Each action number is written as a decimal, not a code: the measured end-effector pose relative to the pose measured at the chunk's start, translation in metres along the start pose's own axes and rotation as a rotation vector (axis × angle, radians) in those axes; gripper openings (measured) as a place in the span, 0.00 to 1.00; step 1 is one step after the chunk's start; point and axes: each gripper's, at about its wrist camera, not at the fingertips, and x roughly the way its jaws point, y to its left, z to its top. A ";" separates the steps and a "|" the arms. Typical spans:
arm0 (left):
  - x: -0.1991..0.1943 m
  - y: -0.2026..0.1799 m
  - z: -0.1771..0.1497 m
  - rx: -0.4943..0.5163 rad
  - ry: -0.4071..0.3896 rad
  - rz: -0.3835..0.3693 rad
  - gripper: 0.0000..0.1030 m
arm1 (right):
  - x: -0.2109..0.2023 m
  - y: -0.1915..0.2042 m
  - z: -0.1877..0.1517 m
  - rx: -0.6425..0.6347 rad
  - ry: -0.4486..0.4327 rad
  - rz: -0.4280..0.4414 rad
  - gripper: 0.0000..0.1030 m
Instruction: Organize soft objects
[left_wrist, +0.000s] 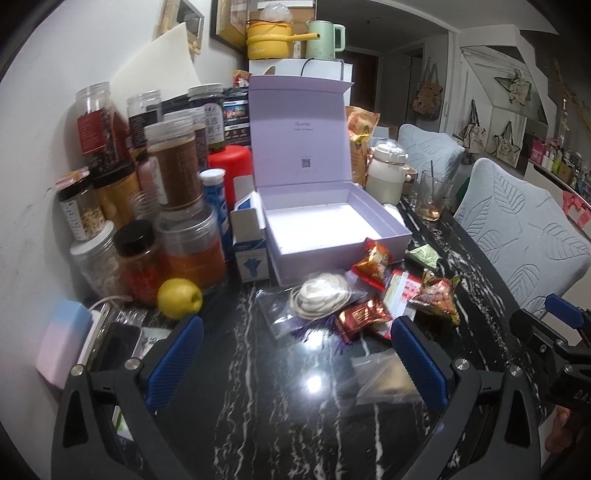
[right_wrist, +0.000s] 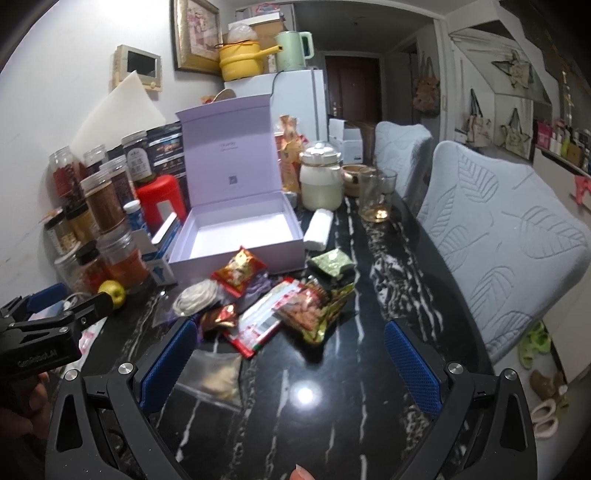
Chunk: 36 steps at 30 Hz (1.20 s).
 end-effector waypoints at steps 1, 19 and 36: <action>0.000 0.003 -0.002 -0.004 0.002 0.007 1.00 | 0.002 0.002 -0.002 0.002 0.007 0.010 1.00; 0.023 0.052 -0.031 -0.047 0.086 0.041 1.00 | 0.061 0.051 -0.027 -0.026 0.183 0.149 1.00; 0.050 0.067 -0.028 -0.069 0.132 -0.031 1.00 | 0.114 0.074 -0.032 -0.060 0.311 0.182 1.00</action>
